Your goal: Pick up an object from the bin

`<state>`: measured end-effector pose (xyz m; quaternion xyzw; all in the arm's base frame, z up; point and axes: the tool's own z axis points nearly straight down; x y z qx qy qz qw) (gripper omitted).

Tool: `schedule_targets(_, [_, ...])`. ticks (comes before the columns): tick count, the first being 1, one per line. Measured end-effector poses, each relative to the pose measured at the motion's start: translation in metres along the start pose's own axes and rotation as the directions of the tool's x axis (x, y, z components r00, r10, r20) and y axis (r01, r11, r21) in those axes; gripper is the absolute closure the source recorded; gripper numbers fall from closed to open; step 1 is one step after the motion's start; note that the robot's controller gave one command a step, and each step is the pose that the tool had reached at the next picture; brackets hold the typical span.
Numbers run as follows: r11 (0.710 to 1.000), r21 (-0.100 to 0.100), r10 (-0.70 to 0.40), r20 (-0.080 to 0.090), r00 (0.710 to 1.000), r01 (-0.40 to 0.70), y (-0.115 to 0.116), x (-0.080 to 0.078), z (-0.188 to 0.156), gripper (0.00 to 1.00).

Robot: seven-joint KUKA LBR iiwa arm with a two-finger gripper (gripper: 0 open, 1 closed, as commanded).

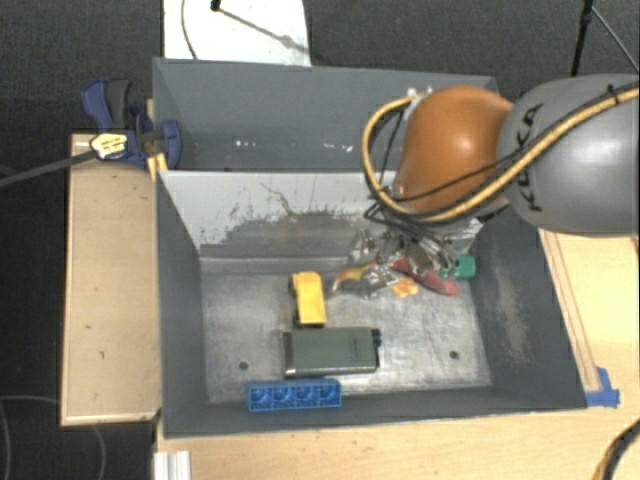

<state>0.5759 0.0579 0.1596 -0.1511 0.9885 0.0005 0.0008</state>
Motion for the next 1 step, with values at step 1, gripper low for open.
schedule_targets(1, [1.000,-0.002,-0.024,-0.008,1.000,0.024,0.0028,0.0119,-0.0439,1.00])
